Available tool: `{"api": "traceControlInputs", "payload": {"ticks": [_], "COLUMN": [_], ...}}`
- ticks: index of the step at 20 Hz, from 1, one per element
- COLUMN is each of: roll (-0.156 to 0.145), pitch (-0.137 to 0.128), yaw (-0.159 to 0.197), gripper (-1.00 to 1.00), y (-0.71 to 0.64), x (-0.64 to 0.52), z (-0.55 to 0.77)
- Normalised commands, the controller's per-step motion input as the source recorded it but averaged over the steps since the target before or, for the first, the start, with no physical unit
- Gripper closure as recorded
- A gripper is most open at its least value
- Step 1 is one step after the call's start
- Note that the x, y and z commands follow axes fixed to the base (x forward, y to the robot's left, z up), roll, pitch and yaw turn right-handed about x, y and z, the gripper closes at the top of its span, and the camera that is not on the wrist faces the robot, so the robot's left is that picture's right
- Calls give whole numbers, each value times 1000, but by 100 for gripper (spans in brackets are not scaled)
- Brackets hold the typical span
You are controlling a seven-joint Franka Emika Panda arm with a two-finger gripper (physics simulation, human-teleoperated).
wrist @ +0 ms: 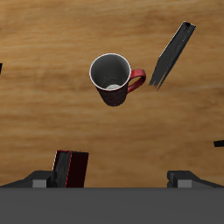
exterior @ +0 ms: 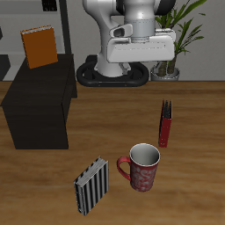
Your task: Place the orange book upright on top of the shelf and place the red mug on top of the shelf
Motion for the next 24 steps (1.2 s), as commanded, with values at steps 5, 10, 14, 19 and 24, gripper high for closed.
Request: {"api": "traceControlInputs", "payload": {"ticks": [5, 10, 14, 19, 24], "roll": [11, 19, -1, -2, -9], "pitch": [15, -15, -14, 16, 1], "yaw": [5, 2, -10, 13, 11], "gripper": [-100, -100, -100, -100, -100], "y": [182, 127, 70, 151, 55], "x": [185, 91, 222, 282, 220], "z": [-110, -37, 48, -59, -21]}}
